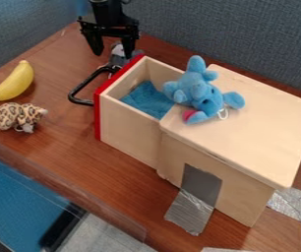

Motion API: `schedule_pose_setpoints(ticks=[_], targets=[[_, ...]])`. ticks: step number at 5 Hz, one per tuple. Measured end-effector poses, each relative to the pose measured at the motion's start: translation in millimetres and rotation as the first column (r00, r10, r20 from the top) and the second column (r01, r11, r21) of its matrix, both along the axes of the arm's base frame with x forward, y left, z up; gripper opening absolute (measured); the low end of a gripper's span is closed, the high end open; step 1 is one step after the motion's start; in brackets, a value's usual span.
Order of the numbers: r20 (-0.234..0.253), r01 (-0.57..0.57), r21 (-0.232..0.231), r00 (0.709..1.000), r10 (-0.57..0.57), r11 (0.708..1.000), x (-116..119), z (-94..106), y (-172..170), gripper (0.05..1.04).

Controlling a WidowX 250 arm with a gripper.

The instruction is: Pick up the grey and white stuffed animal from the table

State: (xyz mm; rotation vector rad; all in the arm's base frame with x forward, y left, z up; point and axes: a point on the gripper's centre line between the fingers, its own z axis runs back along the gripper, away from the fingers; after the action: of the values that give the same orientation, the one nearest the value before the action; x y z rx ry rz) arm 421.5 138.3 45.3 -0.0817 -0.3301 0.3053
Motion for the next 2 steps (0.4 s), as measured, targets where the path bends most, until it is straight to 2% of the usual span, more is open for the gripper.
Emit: schedule_pose_setpoints(ticks=[1, 2], targets=[[0.007, -0.015, 0.037, 1.0, 0.015, 0.999, 2.1, -10.7, 8.0, 1.001], [-0.01, -0.021, 0.047, 1.0, 0.022, 0.999, -0.4, -25.1, 14.5, 1.001]])
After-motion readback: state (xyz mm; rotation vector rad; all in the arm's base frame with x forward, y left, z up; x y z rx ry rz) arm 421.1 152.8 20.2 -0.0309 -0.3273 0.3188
